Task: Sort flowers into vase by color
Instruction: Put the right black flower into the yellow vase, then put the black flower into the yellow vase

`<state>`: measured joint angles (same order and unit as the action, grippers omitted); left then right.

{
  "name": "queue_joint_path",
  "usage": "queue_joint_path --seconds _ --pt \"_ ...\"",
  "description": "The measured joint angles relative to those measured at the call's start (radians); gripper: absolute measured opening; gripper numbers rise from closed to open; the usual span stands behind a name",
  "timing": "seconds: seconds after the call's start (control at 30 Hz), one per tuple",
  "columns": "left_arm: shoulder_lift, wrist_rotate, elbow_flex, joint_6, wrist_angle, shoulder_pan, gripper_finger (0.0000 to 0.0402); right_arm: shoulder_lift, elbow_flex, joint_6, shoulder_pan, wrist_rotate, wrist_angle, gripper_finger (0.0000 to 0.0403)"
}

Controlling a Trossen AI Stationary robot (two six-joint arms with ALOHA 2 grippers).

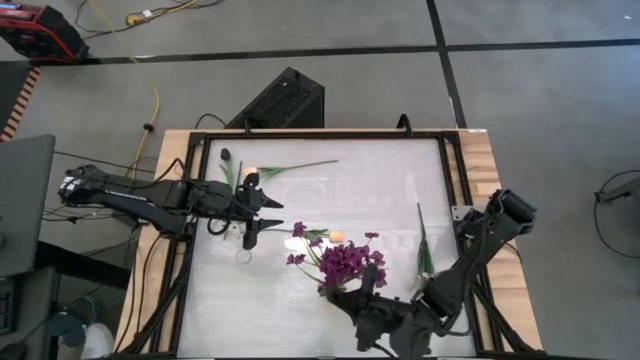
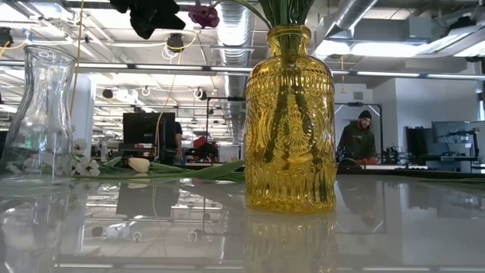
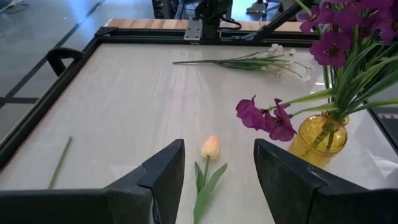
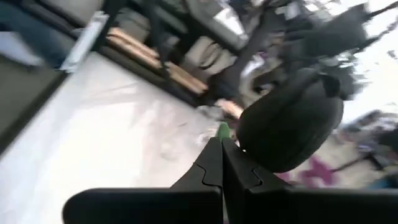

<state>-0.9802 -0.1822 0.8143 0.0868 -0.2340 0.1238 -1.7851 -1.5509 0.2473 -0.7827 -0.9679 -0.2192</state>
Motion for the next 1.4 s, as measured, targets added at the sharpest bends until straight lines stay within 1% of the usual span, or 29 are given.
queue_joint_path --seconds 0.13,0.37,0.5,0.57,0.67,0.77,0.83,0.97,1.07,1.13,1.23,1.33,1.4 --pt "0.0 0.0 0.0 0.004 0.0 0.0 0.0181 0.011 0.0 -0.102 0.01 0.167 -0.05 0.0019" --pt "0.0 0.001 0.0 0.016 0.0 0.0 0.0181 0.097 0.0 -0.321 0.02 0.53 -0.176 0.0019" --pt "0.0 0.001 0.0 0.016 0.0 0.0 0.0181 0.167 0.0 -0.51 0.018 0.744 -0.287 0.0019" --pt "0.0 0.001 0.0 0.016 0.0 0.0 0.0181 0.201 0.0 -0.615 0.011 0.822 -0.357 0.002" --pt "0.0 0.0 0.0 0.009 0.0 0.0 0.0181 0.248 0.0 -0.72 -0.007 0.833 -0.482 0.002" --pt "0.0 0.0 0.0 -0.005 0.0 0.0 0.0181 0.299 0.0 -0.769 -0.016 0.782 -0.568 0.002" --pt "0.0 -0.001 0.0 -0.011 0.001 0.0 0.0181 0.336 0.0 -0.762 -0.016 0.735 -0.587 0.002" --pt "0.0 -0.001 0.0 -0.012 0.004 0.0 0.0181 0.418 0.0 -0.69 0.007 0.669 -0.625 0.002" --pt "0.0 -0.001 0.0 -0.012 -0.001 0.0 0.0181 0.484 0.0 -0.634 0.047 0.58 -0.642 0.0021" --pt "0.0 -0.001 0.0 -0.015 -0.001 0.0 0.0181 0.526 0.0 -0.569 0.086 0.541 -0.628 0.0021" --pt "0.0 -0.004 0.0 -0.02 -0.001 0.0 0.0181 0.573 0.0 -0.432 0.172 0.519 -0.555 0.0021" --pt "0.0 -0.013 0.0 -0.039 -0.001 0.0 0.0181 0.594 0.0 -0.3 0.306 0.521 -0.466 0.0021" --pt "0.0 -0.015 0.0 -0.042 -0.001 0.0 0.0181 0.592 0.0 -0.237 0.421 0.556 -0.435 0.0021"
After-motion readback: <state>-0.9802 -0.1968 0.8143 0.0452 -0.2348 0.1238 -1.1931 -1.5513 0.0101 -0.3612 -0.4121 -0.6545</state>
